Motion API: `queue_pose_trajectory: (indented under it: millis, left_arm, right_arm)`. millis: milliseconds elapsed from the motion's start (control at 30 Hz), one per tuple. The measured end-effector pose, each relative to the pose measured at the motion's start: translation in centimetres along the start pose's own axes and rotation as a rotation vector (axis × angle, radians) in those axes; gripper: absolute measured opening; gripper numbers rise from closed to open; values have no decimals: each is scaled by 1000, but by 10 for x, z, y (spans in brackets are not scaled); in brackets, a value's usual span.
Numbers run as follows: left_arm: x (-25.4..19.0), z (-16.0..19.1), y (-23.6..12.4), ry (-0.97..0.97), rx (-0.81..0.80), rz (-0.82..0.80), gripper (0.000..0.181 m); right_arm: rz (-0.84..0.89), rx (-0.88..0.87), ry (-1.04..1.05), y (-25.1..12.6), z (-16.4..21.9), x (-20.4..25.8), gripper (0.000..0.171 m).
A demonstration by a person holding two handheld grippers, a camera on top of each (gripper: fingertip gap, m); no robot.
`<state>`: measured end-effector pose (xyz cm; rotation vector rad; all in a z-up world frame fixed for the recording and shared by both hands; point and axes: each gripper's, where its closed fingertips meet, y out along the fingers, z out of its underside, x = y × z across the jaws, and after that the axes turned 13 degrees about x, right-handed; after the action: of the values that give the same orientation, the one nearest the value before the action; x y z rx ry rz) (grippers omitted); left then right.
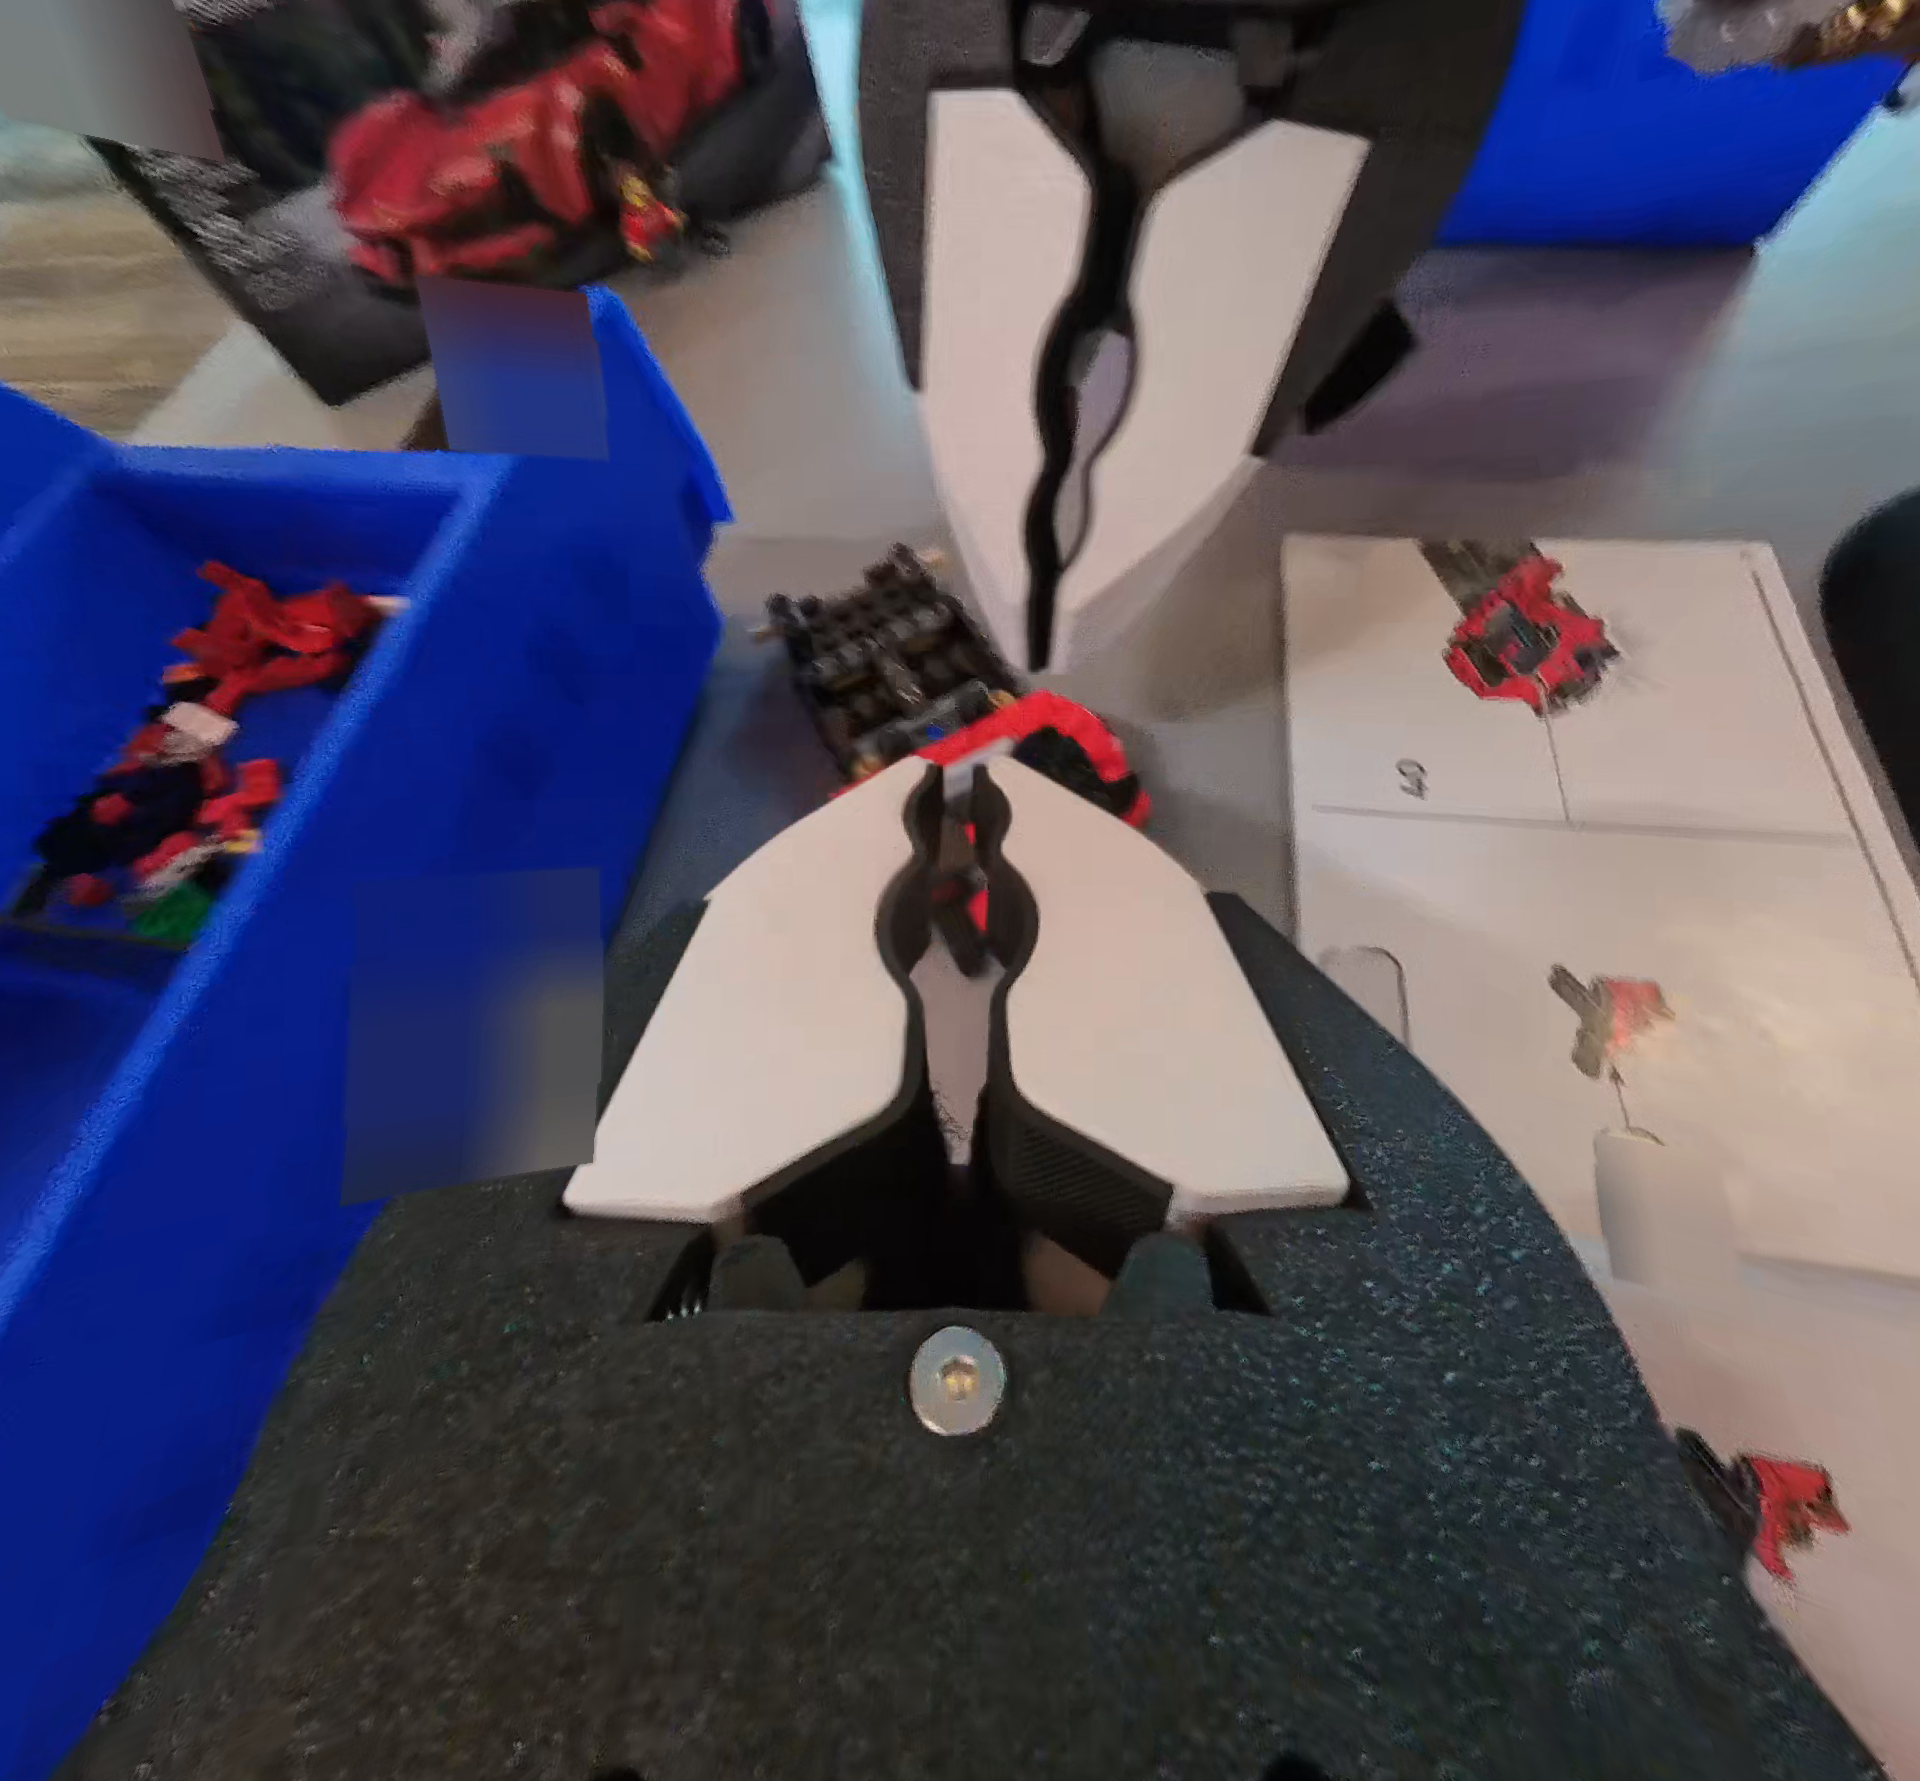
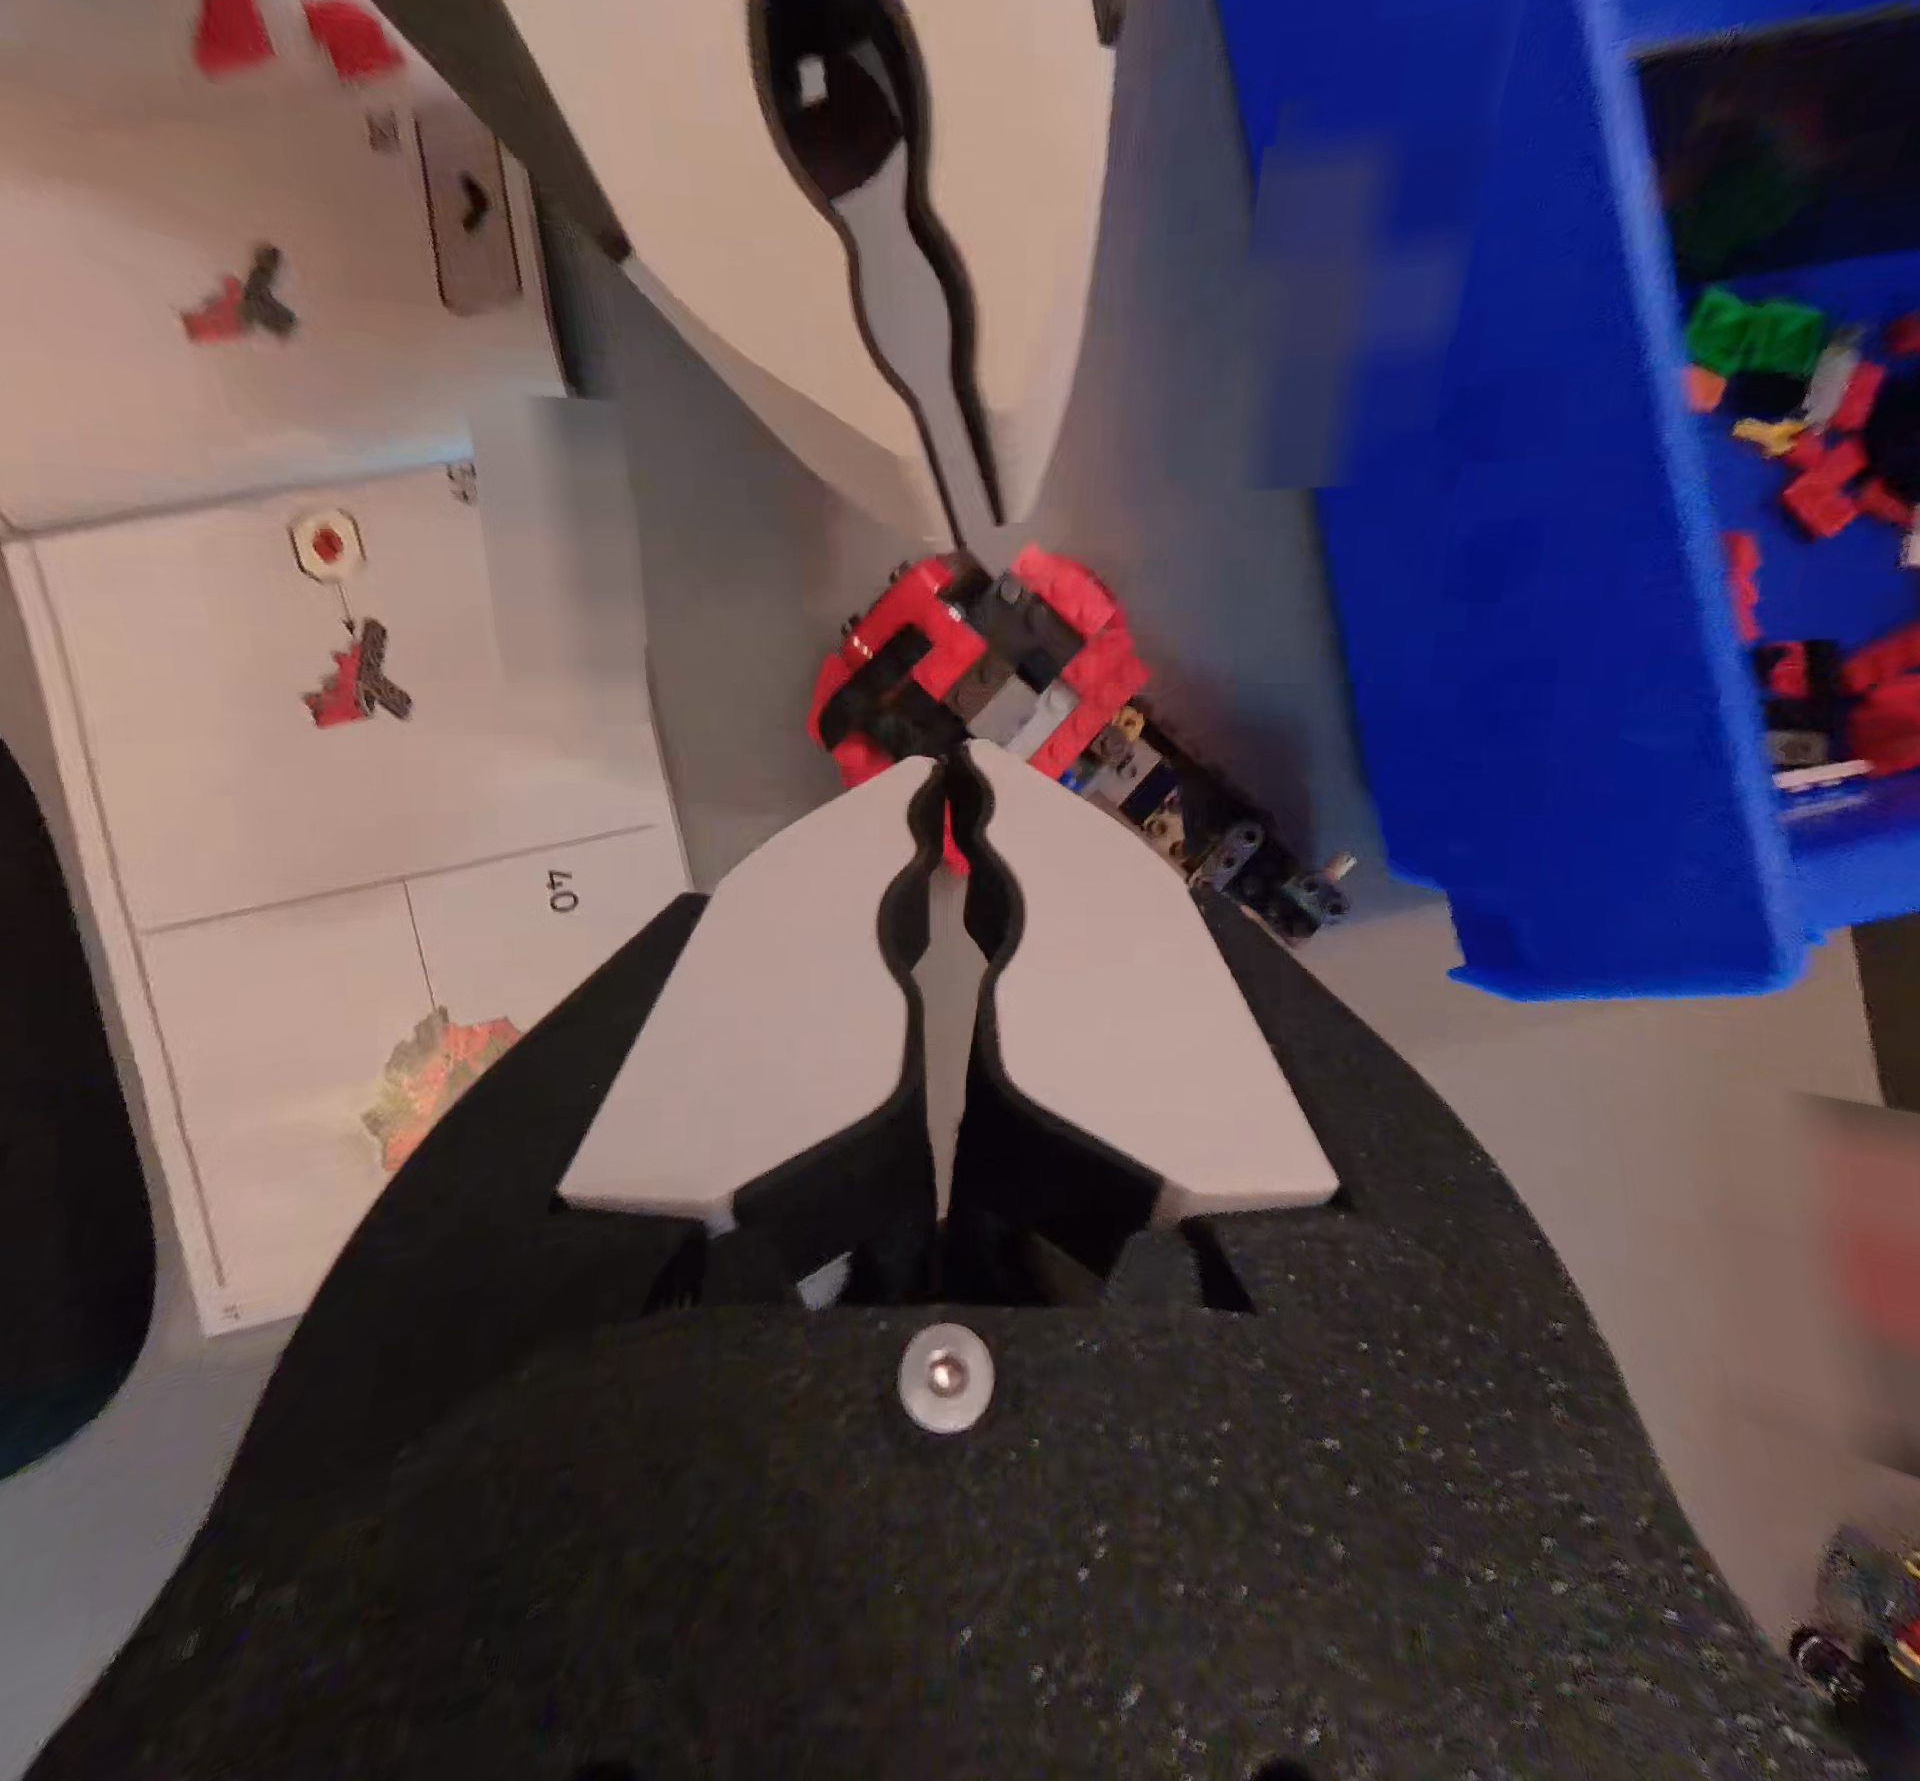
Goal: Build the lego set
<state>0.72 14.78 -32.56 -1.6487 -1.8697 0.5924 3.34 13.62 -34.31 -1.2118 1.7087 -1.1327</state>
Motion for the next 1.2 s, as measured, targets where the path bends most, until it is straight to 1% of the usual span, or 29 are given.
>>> queue_pose_trajectory:
  millis: [67, 200, 333, 800, 867, 933, 1067, 1200]
  left_arm:
    - [-12, 7, 9, 40, 46, 38, 2]
    - [-20, 16, 22, 127, 108, 21, 0]
    - [-20, 18, 28, 123, 116, 25, 0]
    - [-21, 18, 33, 63, 108, 64, 0]
    - [-18, 16, 38, 74, 116, 25, 0]
    - [-17, 16, 38, 95, 131, 29, 0]
    - [-16, 15, 38, 65, 92, 35, 0]
    - [-16, 15, 39, 99, 107, 3, 0]
  right_arm:
    - [-25, 36, -5, 10, 5, 4, 0]
    - [-47, 44, -16, 17, 2, 7, 1]
    - [-63, 70, -20, 22, 3, 9, 2]
    - [-69, 119, 29, 23, 4, 10, 2]
    - [-71, 134, 30, 23, 4, 10, 2]
    - [-60, 141, 25, 23, 4, 9, 2]
    - [-47, 135, 32, 23, 4, 9, 2]
    - [-28, 176, 28, 23, 5, 9, 3]
